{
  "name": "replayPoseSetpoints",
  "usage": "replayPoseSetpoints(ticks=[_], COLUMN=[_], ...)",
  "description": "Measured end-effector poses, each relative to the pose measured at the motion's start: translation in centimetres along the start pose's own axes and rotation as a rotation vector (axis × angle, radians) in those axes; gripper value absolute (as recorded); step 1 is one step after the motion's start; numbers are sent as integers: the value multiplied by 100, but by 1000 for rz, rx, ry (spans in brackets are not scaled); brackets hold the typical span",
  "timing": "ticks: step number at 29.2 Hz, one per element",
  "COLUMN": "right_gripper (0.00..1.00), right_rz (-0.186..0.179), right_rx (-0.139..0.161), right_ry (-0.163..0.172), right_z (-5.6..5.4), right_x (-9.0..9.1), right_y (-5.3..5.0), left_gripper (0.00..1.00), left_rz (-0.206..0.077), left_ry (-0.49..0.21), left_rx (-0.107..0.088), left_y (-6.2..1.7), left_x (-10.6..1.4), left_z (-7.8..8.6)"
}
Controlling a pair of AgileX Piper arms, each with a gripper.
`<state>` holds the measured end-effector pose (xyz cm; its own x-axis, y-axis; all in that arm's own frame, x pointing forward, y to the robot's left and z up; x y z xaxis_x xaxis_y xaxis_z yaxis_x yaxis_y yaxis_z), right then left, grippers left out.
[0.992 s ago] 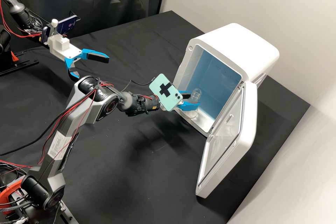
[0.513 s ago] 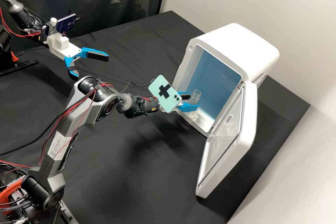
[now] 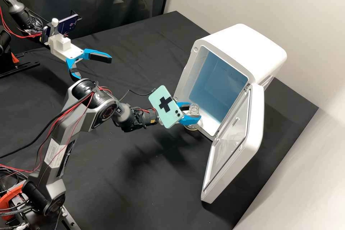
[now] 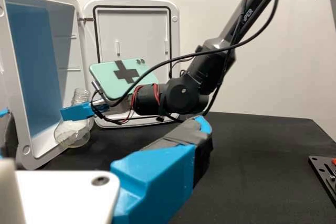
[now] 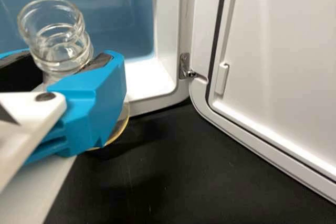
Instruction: Take the flask out of the incubator
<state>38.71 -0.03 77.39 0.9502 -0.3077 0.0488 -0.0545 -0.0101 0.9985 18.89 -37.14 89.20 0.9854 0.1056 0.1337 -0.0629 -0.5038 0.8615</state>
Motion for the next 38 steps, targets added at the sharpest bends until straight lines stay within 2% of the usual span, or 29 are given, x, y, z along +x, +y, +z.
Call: replayPoseSetpoints(ticks=[4,13,19,25,29,32,38], right_gripper=[0,0,0,0,0,0,0], right_rz=[-13,-12,4,0,-15,-36,-52], right_rx=[7,9,49,70,62,43,55], right_ry=[1,1,-8,2,25,30,28], right_z=[36,65,106,113,128,174,246], right_x=[-54,-76,-65,-125,-158,-192,-300], right_y=[11,53,122,173,162,144,112], left_gripper=[100,100,100,100,100,100,100], left_rz=[-7,-34,-36,-36,-38,-38,-38], left_ry=[2,17,17,17,18,18,18], left_rx=[-5,-7,-6,-6,-7,-7,-7], left_y=[-18,-54,-56,-56,-64,-63,-63], left_x=[6,11,12,12,6,7,7], left_z=[-9,-30,-31,-31,-29,-30,-30])
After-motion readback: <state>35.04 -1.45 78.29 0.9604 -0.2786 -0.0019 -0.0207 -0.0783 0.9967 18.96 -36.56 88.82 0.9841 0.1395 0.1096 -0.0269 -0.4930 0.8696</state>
